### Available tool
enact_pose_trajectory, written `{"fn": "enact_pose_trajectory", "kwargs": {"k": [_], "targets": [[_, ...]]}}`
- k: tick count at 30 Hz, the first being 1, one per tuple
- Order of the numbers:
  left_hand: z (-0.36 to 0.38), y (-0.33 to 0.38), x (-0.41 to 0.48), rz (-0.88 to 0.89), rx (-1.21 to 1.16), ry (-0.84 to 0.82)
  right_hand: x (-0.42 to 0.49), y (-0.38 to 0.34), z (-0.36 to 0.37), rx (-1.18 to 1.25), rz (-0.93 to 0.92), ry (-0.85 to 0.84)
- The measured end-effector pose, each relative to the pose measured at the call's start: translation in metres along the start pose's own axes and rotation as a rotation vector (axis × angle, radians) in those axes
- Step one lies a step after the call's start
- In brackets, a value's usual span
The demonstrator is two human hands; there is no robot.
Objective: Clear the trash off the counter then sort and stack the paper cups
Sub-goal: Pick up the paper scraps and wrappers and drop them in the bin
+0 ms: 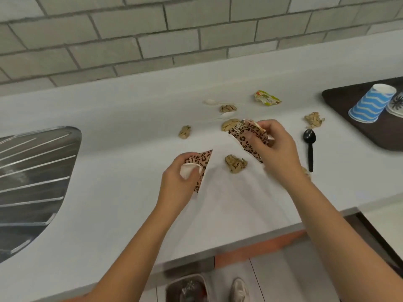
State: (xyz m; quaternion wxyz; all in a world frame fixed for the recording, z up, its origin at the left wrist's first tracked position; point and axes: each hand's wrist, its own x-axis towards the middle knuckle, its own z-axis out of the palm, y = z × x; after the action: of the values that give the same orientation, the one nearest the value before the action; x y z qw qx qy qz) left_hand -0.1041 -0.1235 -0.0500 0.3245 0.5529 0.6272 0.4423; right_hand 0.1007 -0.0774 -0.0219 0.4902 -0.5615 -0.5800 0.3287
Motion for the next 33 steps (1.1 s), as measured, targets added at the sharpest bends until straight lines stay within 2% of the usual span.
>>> {"fn": "enact_pose_trajectory", "kwargs": {"k": [5,11,16,21,25,30,33], "targets": [[-0.036,-0.02,-0.083,-0.075,-0.118,-0.122,-0.109,-0.019,0.04,0.335,0.133,-0.168],[-0.075,-0.077,-0.17,-0.338,-0.189,-0.268,-0.229,0.016,0.078,0.39,0.258,-0.25],[-0.069,-0.179,-0.213,-0.626,-0.01,-0.327,-0.294,0.098,0.119,0.217,0.576,-0.266],[-0.042,-0.269,-0.221,-0.825,0.133,-0.322,-0.322,0.178,0.168,-0.125,0.697,-0.287],[-0.024,-0.312,-0.217,-0.89,0.201,-0.355,-0.334,0.226,0.2,-0.415,0.722,-0.412],[-0.012,-0.333,-0.216,-0.906,0.235,-0.438,-0.338,0.24,0.213,-0.55,0.825,-0.616],[-0.016,-0.328,-0.215,-0.881,0.248,-0.433,-0.339,0.237,0.208,-0.551,0.797,-0.571]]}}
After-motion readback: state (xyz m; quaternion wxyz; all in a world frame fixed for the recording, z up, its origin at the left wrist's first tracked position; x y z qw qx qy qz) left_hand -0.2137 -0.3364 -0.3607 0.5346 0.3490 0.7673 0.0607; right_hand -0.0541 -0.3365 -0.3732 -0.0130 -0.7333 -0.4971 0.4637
